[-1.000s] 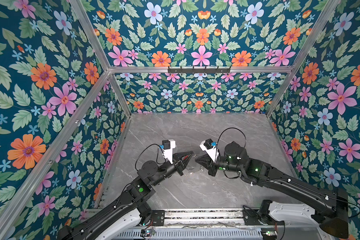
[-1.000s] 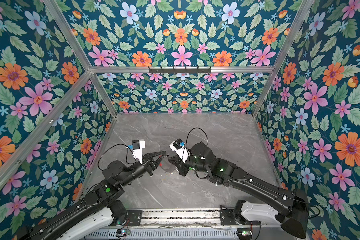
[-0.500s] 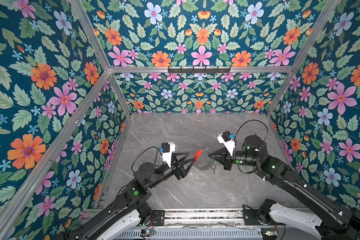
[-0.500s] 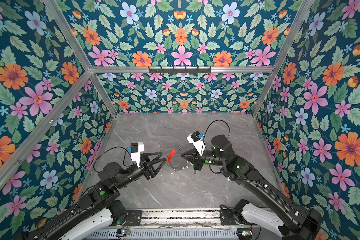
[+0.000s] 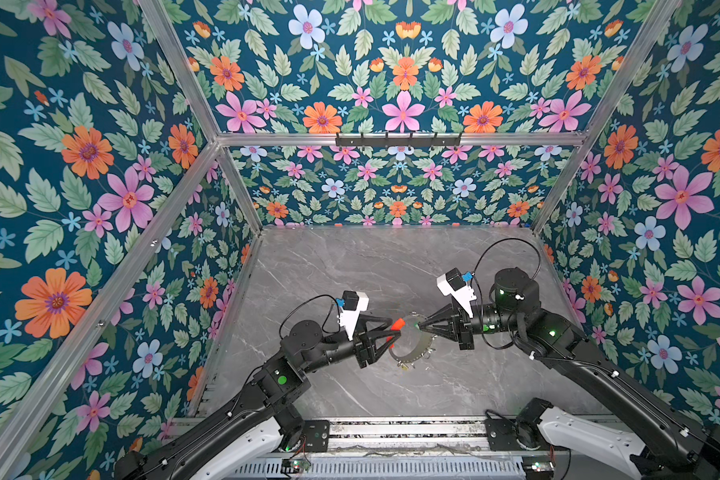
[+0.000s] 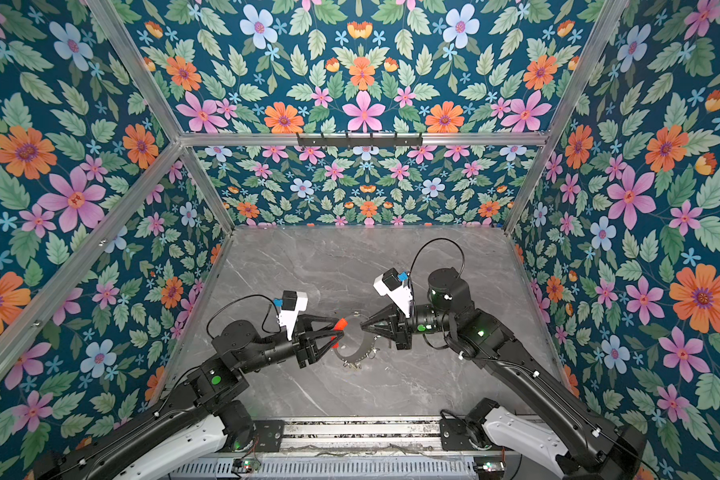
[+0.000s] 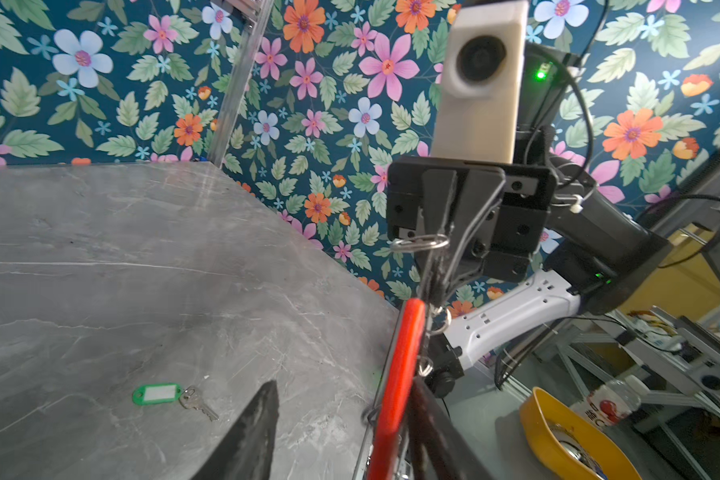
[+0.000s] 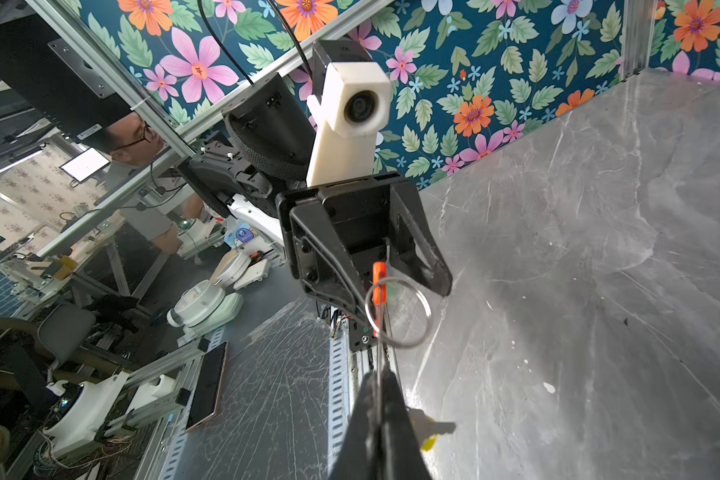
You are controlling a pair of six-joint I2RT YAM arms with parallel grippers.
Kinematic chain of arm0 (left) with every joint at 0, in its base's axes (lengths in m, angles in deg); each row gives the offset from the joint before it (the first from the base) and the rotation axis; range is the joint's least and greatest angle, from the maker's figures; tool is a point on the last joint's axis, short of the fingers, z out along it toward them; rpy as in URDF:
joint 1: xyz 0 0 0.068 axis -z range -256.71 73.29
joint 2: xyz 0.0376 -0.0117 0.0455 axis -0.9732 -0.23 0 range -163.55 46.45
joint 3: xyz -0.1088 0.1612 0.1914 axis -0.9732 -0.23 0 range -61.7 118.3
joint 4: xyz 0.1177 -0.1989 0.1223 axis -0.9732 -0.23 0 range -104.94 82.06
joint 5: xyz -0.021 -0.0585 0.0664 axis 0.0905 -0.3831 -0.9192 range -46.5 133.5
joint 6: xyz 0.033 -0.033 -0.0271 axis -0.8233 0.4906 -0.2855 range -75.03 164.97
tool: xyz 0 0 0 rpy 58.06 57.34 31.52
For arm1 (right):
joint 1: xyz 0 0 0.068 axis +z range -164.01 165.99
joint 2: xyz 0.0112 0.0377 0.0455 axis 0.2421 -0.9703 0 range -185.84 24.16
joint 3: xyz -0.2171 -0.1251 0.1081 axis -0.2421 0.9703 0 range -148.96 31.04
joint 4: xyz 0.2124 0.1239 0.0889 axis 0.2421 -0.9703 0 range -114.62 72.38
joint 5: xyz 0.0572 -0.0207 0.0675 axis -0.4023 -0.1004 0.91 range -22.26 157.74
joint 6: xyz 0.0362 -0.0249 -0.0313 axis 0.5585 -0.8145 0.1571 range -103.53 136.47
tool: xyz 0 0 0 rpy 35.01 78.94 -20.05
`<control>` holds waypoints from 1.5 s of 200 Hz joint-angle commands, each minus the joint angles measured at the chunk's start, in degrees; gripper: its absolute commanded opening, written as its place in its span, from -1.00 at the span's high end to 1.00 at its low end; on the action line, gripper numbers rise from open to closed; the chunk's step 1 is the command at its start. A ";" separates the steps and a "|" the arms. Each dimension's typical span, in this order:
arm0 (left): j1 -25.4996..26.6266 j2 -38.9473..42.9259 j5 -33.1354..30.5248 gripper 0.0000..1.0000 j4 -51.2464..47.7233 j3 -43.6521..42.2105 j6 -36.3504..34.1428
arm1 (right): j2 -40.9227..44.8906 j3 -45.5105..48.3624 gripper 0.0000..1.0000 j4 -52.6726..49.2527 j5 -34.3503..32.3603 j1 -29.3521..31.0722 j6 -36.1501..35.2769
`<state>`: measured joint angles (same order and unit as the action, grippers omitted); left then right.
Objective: Remove the keys from the keyring
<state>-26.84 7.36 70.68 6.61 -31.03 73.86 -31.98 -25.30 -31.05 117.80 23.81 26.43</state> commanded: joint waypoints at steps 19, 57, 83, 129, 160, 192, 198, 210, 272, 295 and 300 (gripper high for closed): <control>-0.04 -1.28 5.94 0.37 8.15 -0.36 2.90 | -1.59 -0.97 1.00 2.81 -0.19 0.06 1.43; -0.09 -2.10 5.44 0.87 10.42 -0.53 5.05 | -1.96 -2.00 1.00 2.96 -2.37 0.05 3.15; -0.03 -3.21 3.56 1.00 12.44 -0.41 7.34 | -1.66 -2.58 0.71 2.48 -5.93 -0.01 4.28; 0.01 -4.99 -6.30 1.00 11.00 1.62 10.13 | 4.24 0.83 0.03 4.45 -19.40 0.05 6.62; 0.06 -6.24 -15.28 1.00 10.50 2.44 11.49 | 7.50 3.51 -0.04 5.22 -25.22 0.06 7.02; 0.10 -7.98 -21.35 1.00 12.25 3.16 13.06 | 8.87 7.10 -0.03 7.12 -26.45 1.24 8.79; 0.06 -8.33 -21.97 1.00 12.34 3.49 13.20 | 9.29 7.81 -0.02 7.48 -27.14 1.87 8.89; 0.08 -8.89 -22.71 1.00 12.87 4.01 13.38 | 9.73 8.90 -0.02 8.06 -28.60 3.57 8.87; 0.06 -11.08 -23.45 1.00 13.86 6.30 15.61 | 8.47 12.06 0.04 10.57 -37.41 12.21 7.57; 0.15 -11.57 -23.91 1.00 13.94 6.68 16.64 | 7.16 12.28 0.05 12.07 -39.90 14.29 6.90; 0.14 -11.74 -24.01 1.00 14.00 6.74 16.97 | 6.89 12.25 0.05 12.28 -40.76 14.81 6.45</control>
<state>-26.79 -4.00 47.49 17.76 -25.02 89.14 -24.18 -13.03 -22.68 81.52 36.93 34.32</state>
